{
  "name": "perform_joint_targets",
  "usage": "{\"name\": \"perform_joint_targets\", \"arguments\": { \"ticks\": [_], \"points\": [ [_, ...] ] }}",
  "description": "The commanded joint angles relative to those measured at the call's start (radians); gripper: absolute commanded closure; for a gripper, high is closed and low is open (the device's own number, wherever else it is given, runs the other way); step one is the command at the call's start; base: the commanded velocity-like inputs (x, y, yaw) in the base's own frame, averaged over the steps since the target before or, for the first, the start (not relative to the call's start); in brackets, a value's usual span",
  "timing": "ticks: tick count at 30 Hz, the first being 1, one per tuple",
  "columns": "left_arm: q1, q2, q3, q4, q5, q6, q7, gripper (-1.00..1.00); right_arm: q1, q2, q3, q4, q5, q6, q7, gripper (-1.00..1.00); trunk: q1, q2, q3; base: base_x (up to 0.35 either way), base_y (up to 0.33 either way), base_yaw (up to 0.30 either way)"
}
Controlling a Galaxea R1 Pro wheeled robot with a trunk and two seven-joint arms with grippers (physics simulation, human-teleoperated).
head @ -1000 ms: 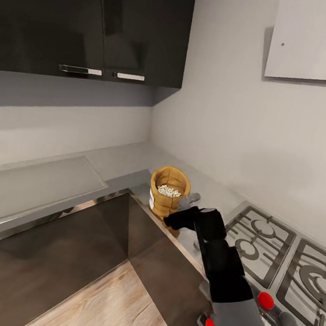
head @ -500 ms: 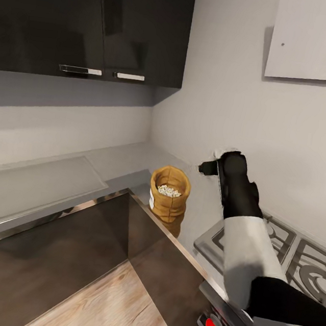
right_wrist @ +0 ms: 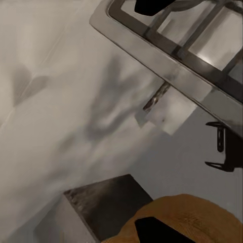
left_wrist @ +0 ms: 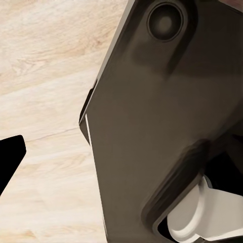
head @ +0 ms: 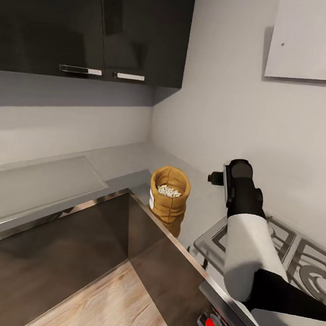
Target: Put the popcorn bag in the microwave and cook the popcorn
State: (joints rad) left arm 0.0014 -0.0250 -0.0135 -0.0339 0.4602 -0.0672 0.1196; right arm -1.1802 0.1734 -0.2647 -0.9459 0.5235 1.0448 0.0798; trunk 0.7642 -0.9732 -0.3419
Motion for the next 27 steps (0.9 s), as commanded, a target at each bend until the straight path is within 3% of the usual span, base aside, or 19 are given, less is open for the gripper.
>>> {"name": "perform_joint_targets", "arguments": {
  "ticks": [1, 6, 18, 27],
  "points": [
    [0.0, -0.001, -0.002, -0.001, 0.005, -0.002, 0.004, -1.0, -0.001, 0.001, -0.003, 0.0, 0.01, 0.002, 0.009, -1.0, 0.0, -0.001, -0.001, 0.0, 0.0, 0.0],
    [0.0, 0.001, -0.002, -0.001, 0.005, -0.002, 0.003, -1.0, -0.001, 0.001, -0.004, 0.002, 0.009, 0.002, 0.011, -1.0, 0.0, -0.001, -0.001, 0.082, 0.0, 0.0],
    [0.0, 0.0, -0.002, -0.001, 0.005, -0.001, 0.003, -1.0, -0.001, 0.001, -0.001, 0.008, 0.011, 0.002, 0.008, -1.0, 0.0, -0.001, -0.001, 0.244, 0.0, 0.002],
    [0.0, 0.0, -0.002, -0.001, 0.005, -0.002, 0.003, -1.0, -0.001, 0.001, -0.002, 0.044, 0.012, 0.002, 0.008, -1.0, 0.0, -0.001, -0.001, 0.015, 0.0, 0.234]
  ]
}}
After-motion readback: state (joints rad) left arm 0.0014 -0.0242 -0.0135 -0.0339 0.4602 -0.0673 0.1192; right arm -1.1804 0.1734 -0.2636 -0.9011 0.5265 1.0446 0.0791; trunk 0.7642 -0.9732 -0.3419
